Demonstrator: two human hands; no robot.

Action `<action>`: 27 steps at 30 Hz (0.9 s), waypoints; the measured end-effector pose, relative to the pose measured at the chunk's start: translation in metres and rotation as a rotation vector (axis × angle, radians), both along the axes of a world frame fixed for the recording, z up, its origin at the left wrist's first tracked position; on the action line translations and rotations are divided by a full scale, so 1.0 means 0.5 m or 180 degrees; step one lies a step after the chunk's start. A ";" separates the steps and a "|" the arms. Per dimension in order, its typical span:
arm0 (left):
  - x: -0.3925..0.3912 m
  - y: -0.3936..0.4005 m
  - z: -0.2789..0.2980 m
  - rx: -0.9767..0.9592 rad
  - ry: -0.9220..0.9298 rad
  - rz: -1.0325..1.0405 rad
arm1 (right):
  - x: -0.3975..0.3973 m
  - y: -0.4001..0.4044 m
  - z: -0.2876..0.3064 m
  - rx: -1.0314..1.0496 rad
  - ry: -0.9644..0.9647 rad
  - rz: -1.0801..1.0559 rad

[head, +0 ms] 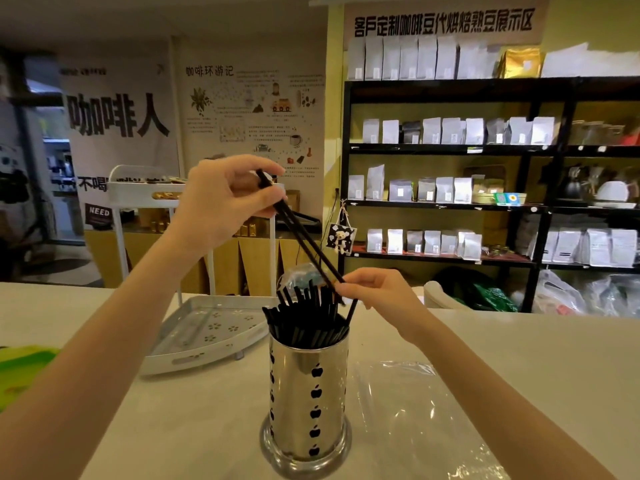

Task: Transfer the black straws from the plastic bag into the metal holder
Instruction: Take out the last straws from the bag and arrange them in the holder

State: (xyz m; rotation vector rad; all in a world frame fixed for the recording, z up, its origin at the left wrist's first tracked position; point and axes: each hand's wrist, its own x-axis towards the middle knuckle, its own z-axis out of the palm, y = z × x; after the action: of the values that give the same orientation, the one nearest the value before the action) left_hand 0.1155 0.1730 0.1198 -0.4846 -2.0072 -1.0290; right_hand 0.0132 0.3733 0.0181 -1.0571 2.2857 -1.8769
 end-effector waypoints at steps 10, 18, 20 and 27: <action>-0.034 0.042 -0.031 -0.1297 -0.1091 -0.0010 | -0.019 0.026 0.009 0.0140 -0.0138 -0.0049; -0.058 0.073 -0.106 -0.2272 -0.1251 0.0180 | 0.014 0.045 0.007 0.0431 -0.0016 0.0277; -0.058 0.076 -0.116 -0.2390 -0.1309 0.0195 | 0.022 0.049 0.007 0.0560 0.0138 0.0311; -0.046 0.086 -0.133 -0.1852 -0.1409 0.0145 | 0.026 0.053 0.017 0.0272 0.0449 0.0053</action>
State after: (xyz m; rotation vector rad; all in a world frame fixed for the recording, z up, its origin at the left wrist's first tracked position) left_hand 0.0923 0.2161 0.0535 -0.5386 -2.7146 -0.5341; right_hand 0.0262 0.3997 0.0267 -1.2296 2.3982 -1.7338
